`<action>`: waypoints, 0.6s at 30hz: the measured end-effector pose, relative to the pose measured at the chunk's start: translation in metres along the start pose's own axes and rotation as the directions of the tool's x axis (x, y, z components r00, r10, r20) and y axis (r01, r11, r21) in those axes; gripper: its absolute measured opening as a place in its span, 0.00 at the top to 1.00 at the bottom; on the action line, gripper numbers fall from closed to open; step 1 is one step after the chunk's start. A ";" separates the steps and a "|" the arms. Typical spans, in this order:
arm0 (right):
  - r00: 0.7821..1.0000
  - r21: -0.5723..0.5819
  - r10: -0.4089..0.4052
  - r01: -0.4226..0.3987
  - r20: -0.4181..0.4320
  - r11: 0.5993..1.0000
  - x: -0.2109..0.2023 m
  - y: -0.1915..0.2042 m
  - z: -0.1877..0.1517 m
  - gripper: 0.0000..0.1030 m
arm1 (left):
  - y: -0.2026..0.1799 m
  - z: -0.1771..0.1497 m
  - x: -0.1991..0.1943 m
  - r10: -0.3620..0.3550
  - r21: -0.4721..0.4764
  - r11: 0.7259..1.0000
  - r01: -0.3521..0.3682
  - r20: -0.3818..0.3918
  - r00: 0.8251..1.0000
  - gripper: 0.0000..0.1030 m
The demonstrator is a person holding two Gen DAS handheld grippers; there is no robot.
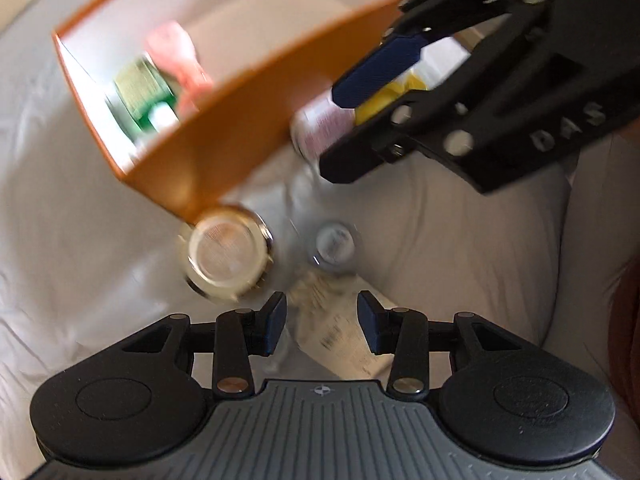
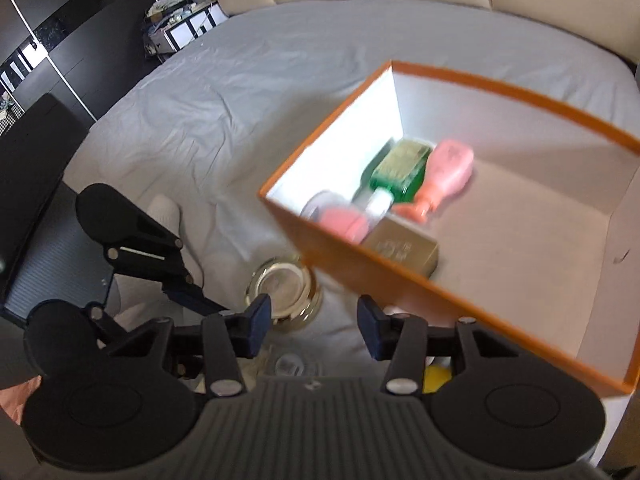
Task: Organize rigid objects
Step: 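Grasp the cloth pouch with tag using the right tool while the left tool approaches the gold jar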
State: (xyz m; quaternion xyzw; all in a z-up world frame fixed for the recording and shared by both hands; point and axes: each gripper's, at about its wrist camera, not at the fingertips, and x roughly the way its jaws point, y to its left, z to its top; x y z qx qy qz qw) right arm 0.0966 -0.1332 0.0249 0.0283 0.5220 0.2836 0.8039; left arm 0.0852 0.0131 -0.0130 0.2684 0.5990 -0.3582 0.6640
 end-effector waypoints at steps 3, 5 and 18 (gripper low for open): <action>0.997 0.073 0.030 -0.025 -0.072 0.997 0.018 0.005 -0.023 0.53 | -0.006 -0.007 0.019 0.013 0.015 1.000 -0.012 -0.070 0.997 0.53; 0.992 0.132 0.051 -0.036 -0.119 0.991 0.034 0.005 -0.035 0.54 | -0.006 -0.010 0.027 0.018 0.012 1.000 -0.017 -0.104 0.994 0.53; 0.963 0.256 0.116 -0.052 -0.243 0.965 0.103 0.009 -0.061 0.54 | 0.033 -0.019 0.047 -0.038 -0.171 0.985 0.010 -0.157 0.987 0.63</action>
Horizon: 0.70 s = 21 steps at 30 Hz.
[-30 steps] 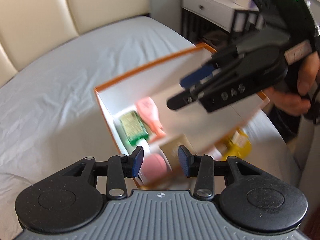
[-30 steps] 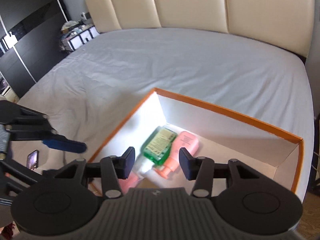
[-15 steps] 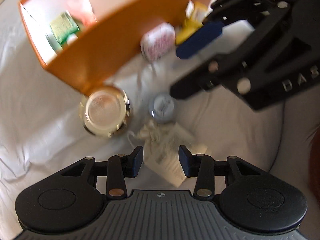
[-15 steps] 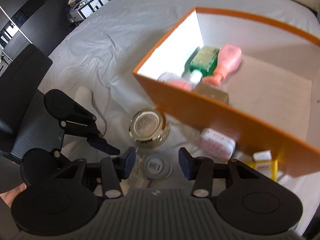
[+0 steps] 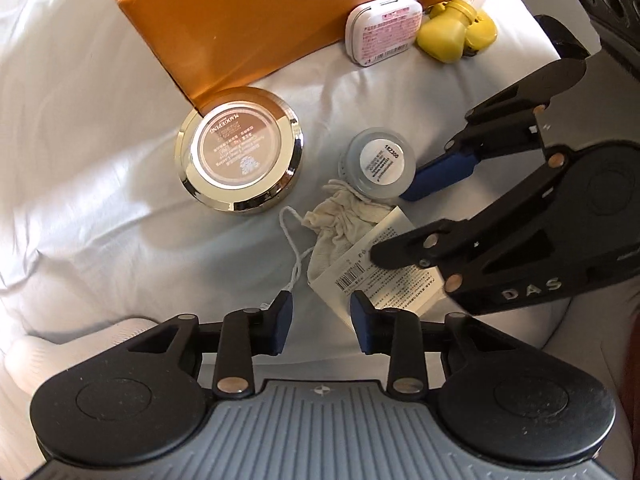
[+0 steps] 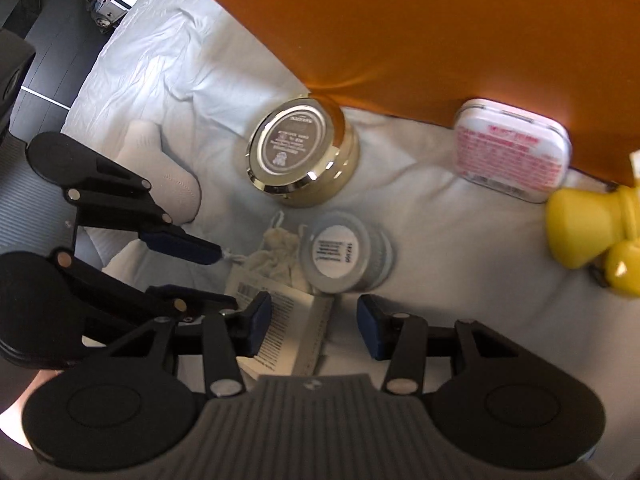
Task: Organize rigid objects
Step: 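Grasp the cloth pouch with tag using the right tool while the left tool approaches the gold jar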
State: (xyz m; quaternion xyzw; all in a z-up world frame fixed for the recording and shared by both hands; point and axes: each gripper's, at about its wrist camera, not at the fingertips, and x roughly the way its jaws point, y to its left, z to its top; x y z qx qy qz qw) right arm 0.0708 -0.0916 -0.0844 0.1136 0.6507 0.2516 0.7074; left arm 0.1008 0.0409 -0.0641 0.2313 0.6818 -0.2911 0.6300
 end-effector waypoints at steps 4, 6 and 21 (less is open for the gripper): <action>0.999 0.068 0.039 -0.037 -0.025 0.997 0.009 -0.006 0.004 0.54 | 0.001 0.001 0.004 0.003 -0.002 1.000 -0.003 0.000 1.000 0.64; 0.998 0.097 0.055 -0.051 -0.032 0.994 0.012 -0.009 0.005 0.53 | -0.002 -0.003 -0.002 -0.010 -0.020 1.000 0.011 0.007 1.000 0.64; 0.996 0.101 0.089 -0.090 0.018 0.991 -0.006 -0.002 0.003 0.73 | 0.010 0.002 -0.014 -0.012 -0.048 0.999 0.015 0.051 0.999 0.64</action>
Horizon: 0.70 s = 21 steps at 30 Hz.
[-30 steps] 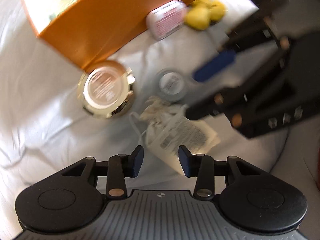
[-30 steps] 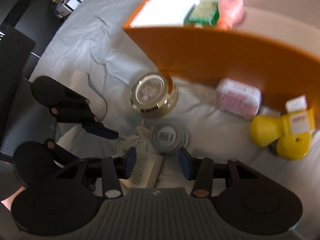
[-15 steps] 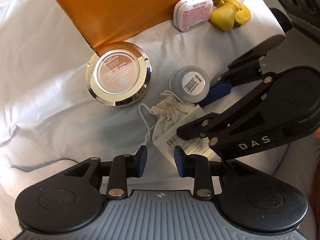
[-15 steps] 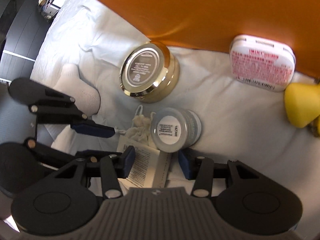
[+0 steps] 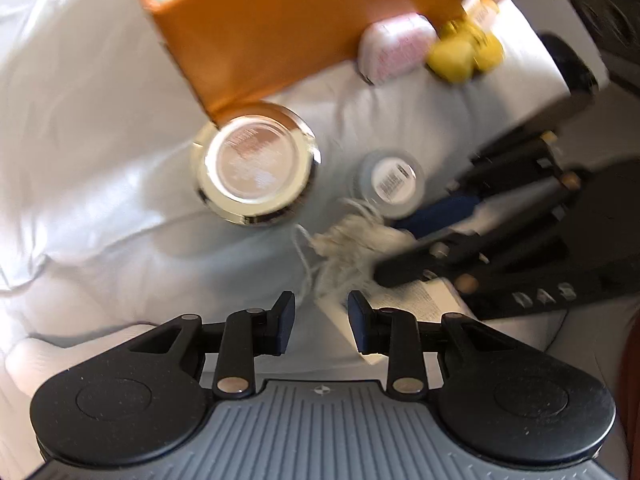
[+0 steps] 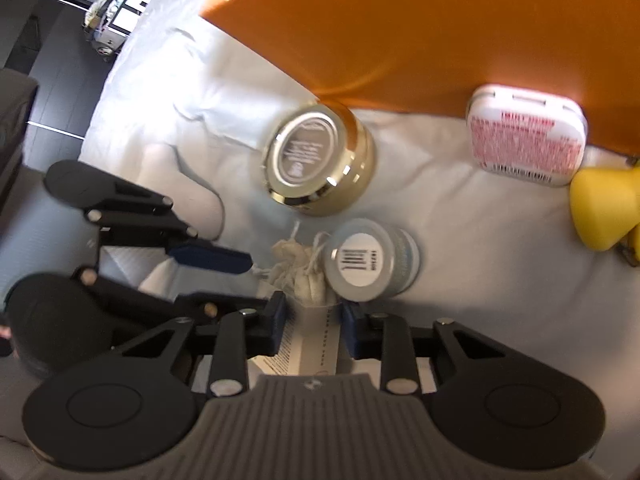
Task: Organize rigid objects
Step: 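Grasp the gold-rimmed jar with the left tool while the right tool carries the pouch to the box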
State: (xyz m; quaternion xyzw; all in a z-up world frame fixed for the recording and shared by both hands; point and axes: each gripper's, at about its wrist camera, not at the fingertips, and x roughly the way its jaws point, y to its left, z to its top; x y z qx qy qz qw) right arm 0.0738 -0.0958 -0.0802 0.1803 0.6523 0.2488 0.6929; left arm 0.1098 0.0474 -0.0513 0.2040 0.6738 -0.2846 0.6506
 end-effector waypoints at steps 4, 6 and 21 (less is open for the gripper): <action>1.000 -0.063 -0.006 0.008 0.027 0.998 -0.019 0.011 -0.003 0.77 | 0.005 0.004 -0.014 0.010 -0.016 1.000 -0.009 0.073 0.997 0.63; 0.999 -0.100 -0.013 0.018 0.045 0.995 -0.033 0.016 -0.003 0.78 | 0.007 0.006 -0.020 0.008 -0.031 1.000 -0.004 0.125 0.992 0.57; 0.942 -0.251 -0.235 0.293 0.238 0.923 -0.130 0.007 0.003 0.78 | -0.021 0.042 -0.001 0.249 0.038 0.963 -0.266 0.247 0.936 0.14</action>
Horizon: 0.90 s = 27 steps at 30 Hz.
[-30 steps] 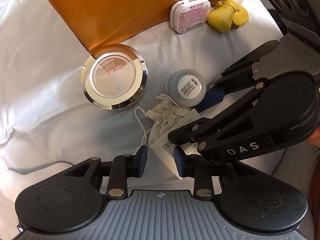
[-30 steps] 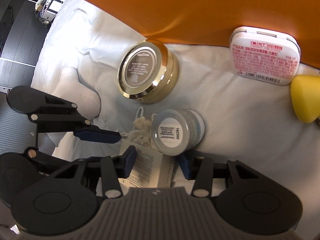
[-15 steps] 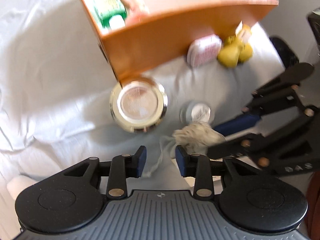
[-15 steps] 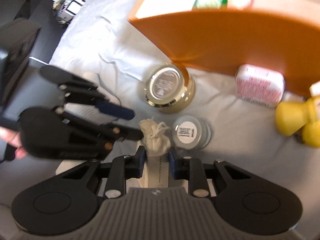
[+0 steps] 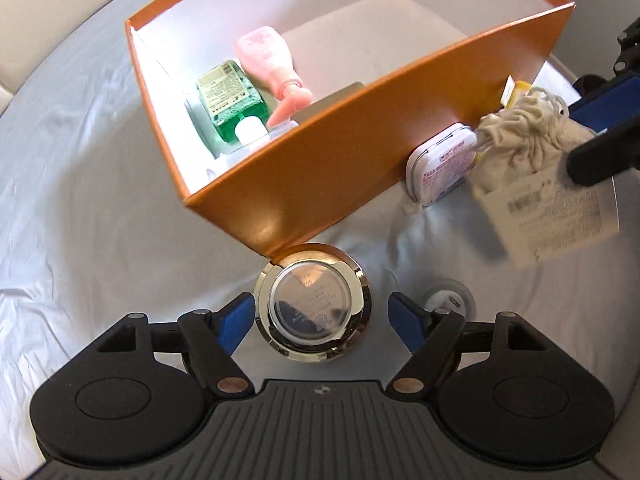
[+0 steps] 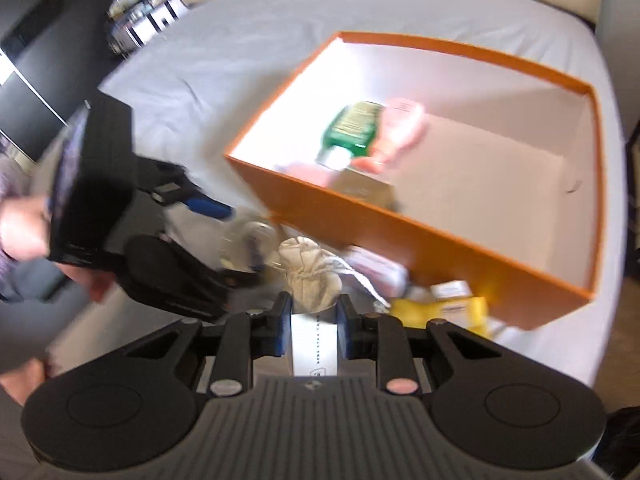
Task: Organize rigid objects
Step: 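Grasp the gold-rimmed jar with the left tool while the right tool carries the pouch to the box, then lower the tagged pouch into the box with the right tool while the left tool carries the jar over it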
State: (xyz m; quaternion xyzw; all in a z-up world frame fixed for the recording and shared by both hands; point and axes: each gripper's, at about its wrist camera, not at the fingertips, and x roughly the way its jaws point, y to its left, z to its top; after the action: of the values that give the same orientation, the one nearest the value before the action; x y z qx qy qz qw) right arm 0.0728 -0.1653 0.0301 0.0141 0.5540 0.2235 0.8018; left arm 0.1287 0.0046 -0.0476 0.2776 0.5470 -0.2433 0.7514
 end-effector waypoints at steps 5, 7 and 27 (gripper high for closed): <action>0.995 0.020 -0.006 0.008 -0.103 1.000 0.028 -0.015 -0.003 0.77 | 0.008 0.005 0.016 0.007 -0.043 0.999 -0.009 -0.043 0.999 0.13; 0.994 0.025 -0.014 0.017 -0.111 1.000 0.034 -0.016 -0.003 0.77 | 0.012 0.007 0.021 0.000 -0.052 0.999 -0.002 -0.052 0.999 0.12; 0.993 0.139 0.032 -0.016 -0.111 0.990 0.050 -0.021 0.005 0.74 | 0.027 -0.003 0.013 -0.126 -0.118 0.986 0.117 -0.074 0.989 0.15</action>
State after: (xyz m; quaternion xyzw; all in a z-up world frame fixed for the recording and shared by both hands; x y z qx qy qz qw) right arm 0.0992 -0.1641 -0.0178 0.0634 0.6122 0.1950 0.7636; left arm 0.1481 0.0255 -0.0562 0.2104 0.6058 -0.2458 0.7269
